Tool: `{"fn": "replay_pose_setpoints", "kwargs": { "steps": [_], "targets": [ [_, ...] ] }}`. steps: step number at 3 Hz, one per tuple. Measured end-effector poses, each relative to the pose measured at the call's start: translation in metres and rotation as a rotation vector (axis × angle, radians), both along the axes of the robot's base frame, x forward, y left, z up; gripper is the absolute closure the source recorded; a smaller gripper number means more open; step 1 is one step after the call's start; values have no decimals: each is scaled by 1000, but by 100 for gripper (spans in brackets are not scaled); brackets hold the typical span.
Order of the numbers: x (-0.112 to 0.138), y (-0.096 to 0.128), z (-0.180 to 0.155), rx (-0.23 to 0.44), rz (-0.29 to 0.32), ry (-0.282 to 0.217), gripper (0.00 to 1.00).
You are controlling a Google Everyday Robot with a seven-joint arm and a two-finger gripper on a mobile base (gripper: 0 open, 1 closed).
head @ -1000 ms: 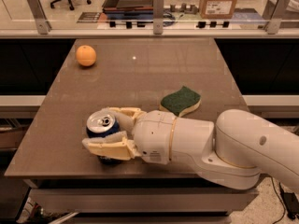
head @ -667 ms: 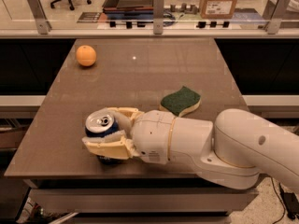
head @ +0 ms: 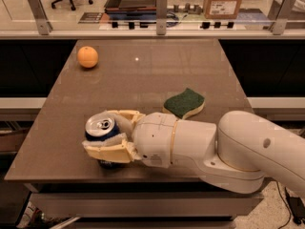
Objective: Move pepsi can near orange
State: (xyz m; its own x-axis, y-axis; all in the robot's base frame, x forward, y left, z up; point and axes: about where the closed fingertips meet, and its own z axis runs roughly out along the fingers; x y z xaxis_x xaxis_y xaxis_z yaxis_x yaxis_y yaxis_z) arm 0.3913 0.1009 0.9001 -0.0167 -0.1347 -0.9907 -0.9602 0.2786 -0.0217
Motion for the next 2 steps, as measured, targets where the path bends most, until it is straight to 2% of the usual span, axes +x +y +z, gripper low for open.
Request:
{"fn": "replay_pose_setpoints", "kwargs": {
  "steps": [1, 2],
  "targets": [
    [9, -4, 8, 4, -23, 4, 100],
    [29, -19, 21, 21, -70, 8, 100]
  ]
}}
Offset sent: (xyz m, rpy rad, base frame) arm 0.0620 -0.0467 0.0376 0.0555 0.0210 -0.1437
